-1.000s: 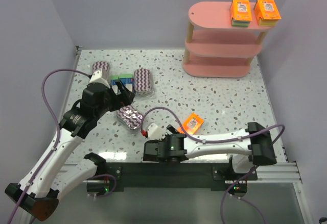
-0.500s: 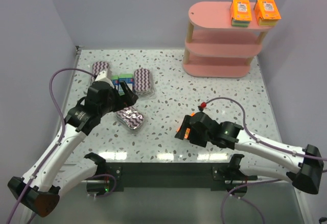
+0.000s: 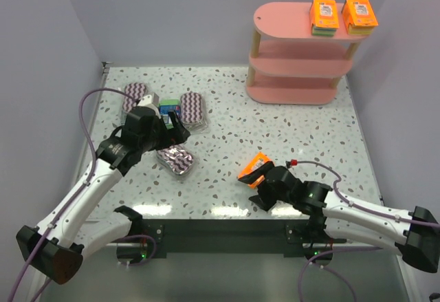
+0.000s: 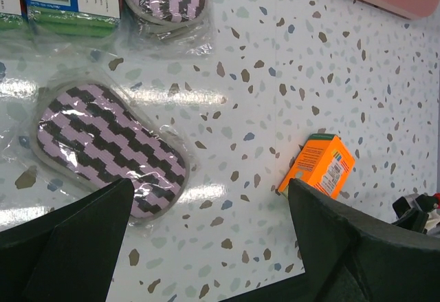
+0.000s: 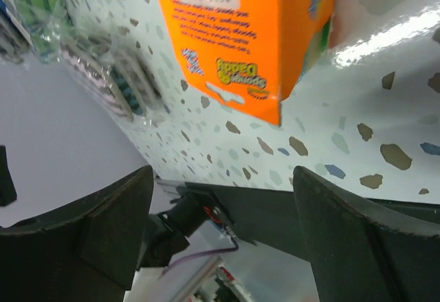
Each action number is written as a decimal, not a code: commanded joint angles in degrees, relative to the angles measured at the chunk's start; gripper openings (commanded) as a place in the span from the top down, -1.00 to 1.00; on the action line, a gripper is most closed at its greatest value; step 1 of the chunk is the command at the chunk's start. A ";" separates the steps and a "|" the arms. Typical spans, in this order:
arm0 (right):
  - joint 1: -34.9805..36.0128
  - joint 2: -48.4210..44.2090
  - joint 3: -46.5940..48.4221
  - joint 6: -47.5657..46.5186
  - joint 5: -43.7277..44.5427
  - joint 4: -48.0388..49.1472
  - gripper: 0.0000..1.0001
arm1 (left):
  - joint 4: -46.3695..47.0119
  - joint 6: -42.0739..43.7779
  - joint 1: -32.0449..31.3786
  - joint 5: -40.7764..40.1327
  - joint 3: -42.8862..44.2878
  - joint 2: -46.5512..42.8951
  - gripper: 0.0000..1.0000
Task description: Place and organize the cleaning sponges onto the shelf
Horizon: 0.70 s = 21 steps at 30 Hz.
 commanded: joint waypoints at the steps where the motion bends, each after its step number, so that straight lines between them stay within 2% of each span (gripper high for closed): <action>1: -0.01 2.13 -3.04 8.93 4.54 4.72 -0.71 | 3.07 2.25 0.16 1.16 0.37 0.83 -1.00; 4: -0.10 2.41 -5.25 12.18 7.96 6.49 -0.70 | 3.33 2.87 0.16 1.42 0.63 1.71 -1.00; 8: -2.10 -2.76 -10.60 14.03 14.12 10.44 -0.68 | 3.60 3.04 0.16 1.95 1.07 2.50 -1.00; 13: -6.16 -6.47 -12.90 12.19 11.76 12.20 -0.66 | 4.91 2.87 0.07 2.74 0.11 3.38 -1.00; 18: -6.77 -4.54 -15.01 14.21 8.95 18.70 -0.64 | 6.50 2.52 0.16 4.94 -0.25 4.61 -1.00; 21: -6.86 -2.52 -11.50 11.93 5.52 15.48 -0.66 | 6.24 2.96 0.07 5.03 0.54 5.40 -1.00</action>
